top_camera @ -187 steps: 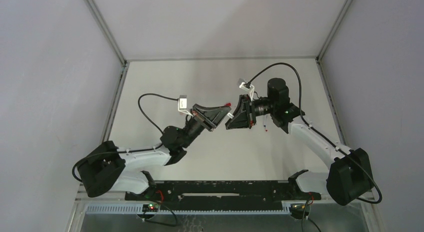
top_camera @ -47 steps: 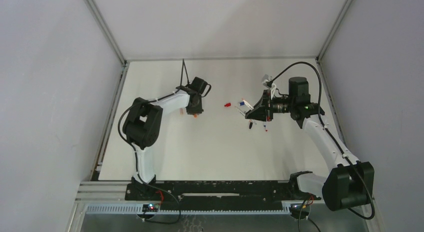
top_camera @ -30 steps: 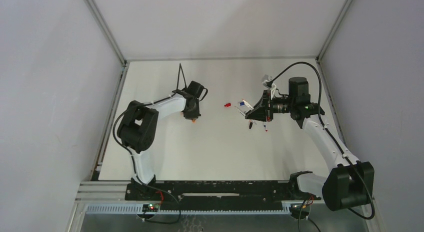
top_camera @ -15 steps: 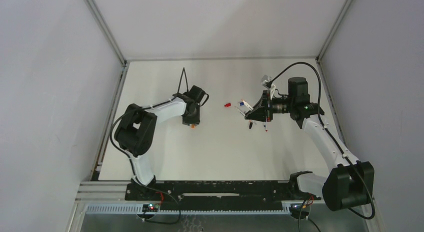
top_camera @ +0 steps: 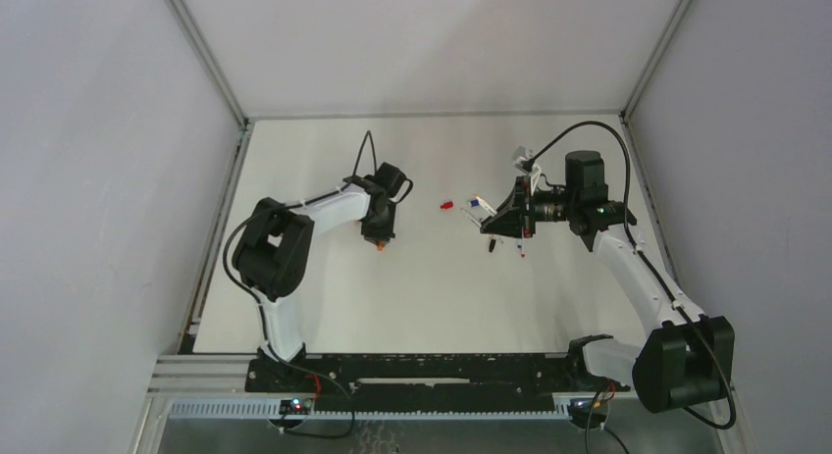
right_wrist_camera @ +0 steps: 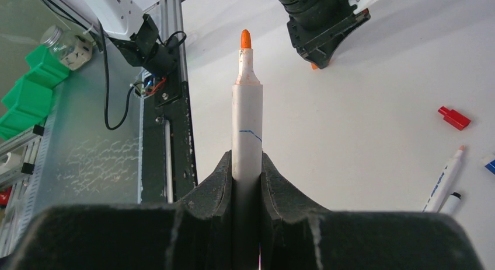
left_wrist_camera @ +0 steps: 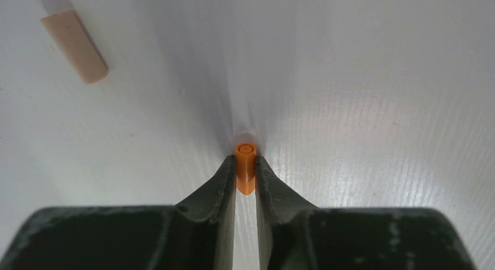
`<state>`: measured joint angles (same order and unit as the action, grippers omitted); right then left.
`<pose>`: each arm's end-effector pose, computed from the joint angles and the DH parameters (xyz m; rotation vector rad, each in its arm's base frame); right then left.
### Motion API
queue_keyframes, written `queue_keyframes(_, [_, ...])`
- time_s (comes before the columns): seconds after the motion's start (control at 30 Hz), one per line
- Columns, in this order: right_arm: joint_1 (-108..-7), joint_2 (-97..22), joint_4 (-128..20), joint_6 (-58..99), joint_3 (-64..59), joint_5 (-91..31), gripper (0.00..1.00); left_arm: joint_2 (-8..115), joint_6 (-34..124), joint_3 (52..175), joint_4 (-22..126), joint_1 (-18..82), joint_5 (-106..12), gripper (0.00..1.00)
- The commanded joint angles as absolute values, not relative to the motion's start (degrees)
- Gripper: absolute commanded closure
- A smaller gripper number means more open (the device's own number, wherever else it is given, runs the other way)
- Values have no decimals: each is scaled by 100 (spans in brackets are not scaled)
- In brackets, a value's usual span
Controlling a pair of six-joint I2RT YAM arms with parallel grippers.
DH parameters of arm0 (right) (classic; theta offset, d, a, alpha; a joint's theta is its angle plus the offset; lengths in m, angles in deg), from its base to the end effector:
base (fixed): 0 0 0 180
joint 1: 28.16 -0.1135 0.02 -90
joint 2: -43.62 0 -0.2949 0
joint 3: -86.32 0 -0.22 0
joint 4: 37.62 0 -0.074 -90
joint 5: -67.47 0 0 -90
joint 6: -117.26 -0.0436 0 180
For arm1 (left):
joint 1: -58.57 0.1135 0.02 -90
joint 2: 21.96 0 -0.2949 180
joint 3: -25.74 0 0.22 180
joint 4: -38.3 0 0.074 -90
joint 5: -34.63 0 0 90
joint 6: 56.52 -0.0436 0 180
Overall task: Insert the pens into the pen caps
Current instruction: Insert the pen into the pen cap.
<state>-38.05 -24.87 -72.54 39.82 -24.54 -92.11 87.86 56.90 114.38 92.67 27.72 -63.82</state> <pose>0.1955 0.0756 0.3401 -1.0214 1.6737 1.2557 0.3075 -0.1762 0.1980 0.1581 2.8462 0.0226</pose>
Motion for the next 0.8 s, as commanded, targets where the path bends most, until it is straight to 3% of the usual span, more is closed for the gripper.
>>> queue_keyframes(0.0, [-3833, -2466, -7277, 4088, -2197, -9372, 100, 9366, 5597, 11067, 9394, 2755, -5932, 84])
queue_keyframes(0.13, [-3865, -2480, -7327, 4142, -2197, -9352, 100, 9088, 5757, 11034, 9303, 2755, -6096, 100])
queue_keyframes(0.47, [-4375, -2746, -7437, 4340, -2197, -9145, 100, 6848, 6684, 10264, 7891, 2719, -5709, 100])
queue_keyframes(0.77, [-5048, -3010, -7123, 4117, -2315, -8765, 100, 4795, 8235, 7946, 4477, 2687, -4738, 100])
